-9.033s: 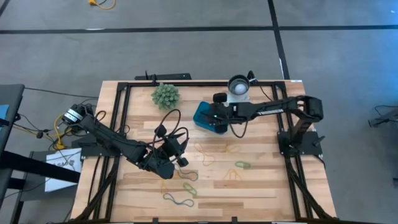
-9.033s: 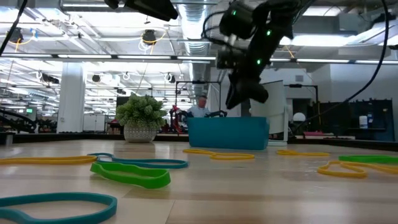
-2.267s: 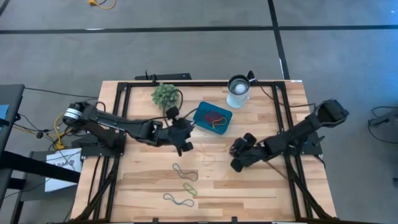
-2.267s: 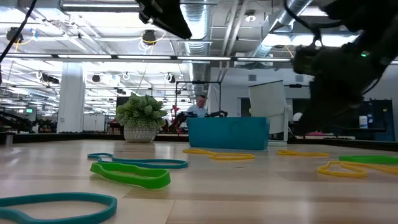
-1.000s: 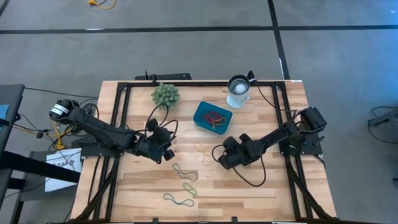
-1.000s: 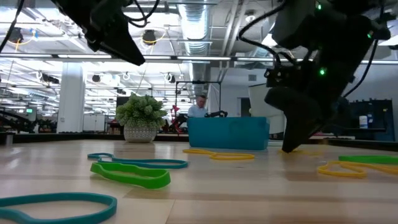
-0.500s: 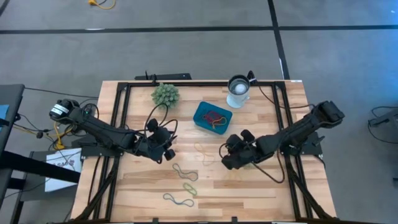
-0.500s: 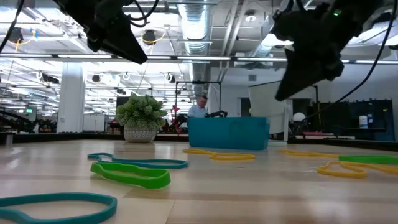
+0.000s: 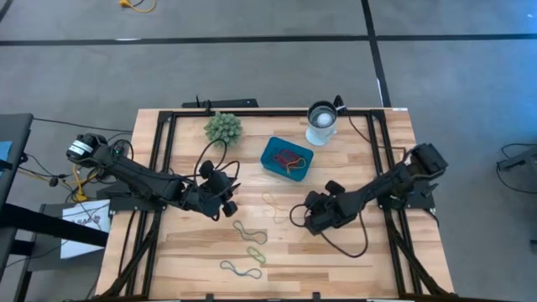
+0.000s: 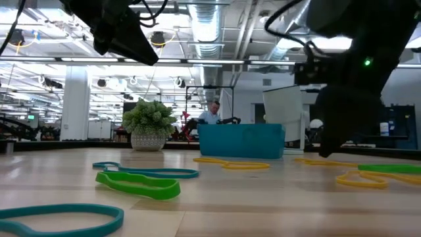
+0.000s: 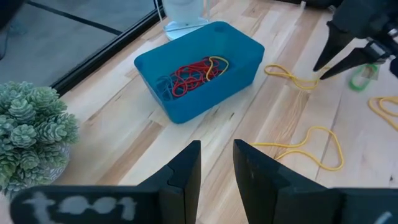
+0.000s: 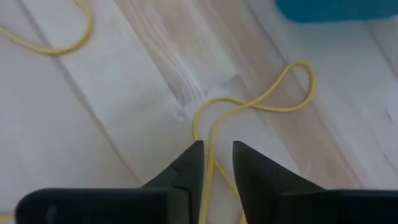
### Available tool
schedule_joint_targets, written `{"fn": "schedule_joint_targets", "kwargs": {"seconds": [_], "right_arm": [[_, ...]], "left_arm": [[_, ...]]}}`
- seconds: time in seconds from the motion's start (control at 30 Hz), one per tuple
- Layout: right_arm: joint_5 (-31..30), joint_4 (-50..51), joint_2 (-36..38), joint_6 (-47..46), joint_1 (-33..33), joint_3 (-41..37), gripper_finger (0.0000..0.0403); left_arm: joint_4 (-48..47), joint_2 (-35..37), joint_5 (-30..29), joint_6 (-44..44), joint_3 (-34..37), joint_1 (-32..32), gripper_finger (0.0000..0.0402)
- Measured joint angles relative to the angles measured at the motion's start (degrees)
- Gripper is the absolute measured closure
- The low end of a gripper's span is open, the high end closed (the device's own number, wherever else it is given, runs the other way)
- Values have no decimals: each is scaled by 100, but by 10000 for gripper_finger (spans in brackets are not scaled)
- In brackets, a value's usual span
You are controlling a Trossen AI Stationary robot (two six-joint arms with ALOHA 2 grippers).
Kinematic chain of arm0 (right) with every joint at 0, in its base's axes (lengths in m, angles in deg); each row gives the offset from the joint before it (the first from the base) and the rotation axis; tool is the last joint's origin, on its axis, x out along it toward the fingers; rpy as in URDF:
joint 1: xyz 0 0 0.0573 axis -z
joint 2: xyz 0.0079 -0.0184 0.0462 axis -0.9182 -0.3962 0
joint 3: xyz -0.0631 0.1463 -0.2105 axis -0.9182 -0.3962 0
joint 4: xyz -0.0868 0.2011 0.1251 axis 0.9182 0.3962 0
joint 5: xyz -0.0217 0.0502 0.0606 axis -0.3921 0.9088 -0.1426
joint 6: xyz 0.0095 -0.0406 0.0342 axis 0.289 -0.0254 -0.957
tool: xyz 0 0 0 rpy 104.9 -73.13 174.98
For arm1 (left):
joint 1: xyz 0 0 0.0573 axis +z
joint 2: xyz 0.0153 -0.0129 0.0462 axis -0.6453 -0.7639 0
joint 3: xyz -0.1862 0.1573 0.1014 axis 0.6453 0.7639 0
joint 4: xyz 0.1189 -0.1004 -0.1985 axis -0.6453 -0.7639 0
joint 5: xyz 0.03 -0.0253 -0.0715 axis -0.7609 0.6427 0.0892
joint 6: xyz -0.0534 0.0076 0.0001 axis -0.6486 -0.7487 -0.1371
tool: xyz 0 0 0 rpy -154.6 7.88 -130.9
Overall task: Pick and place items into bin
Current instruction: Put the yellow rubber band into the blue bin
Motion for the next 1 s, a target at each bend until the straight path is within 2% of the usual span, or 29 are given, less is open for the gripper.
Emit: {"fn": "schedule_joint_targets", "kwargs": {"seconds": [0.2,0.37,0.47,0.6,0.8,1.0], "right_arm": [[89,-246,-274,15,231,5,301],[176,-339,-399,14,373,27,305],[284,-355,-403,14,455,26,325],[315,-414,-357,17,528,23,382],[144,-448,-301,273,453,104,399],[-692,-472,256,928,368,556,401]], "left_arm": [[-8,-2,1,9,0,0,317],[-10,-2,2,12,0,1,317],[-12,-2,2,12,0,0,317],[-13,-2,4,14,0,0,317],[-14,-2,4,16,0,0,317],[-14,-4,4,17,0,0,317]]}}
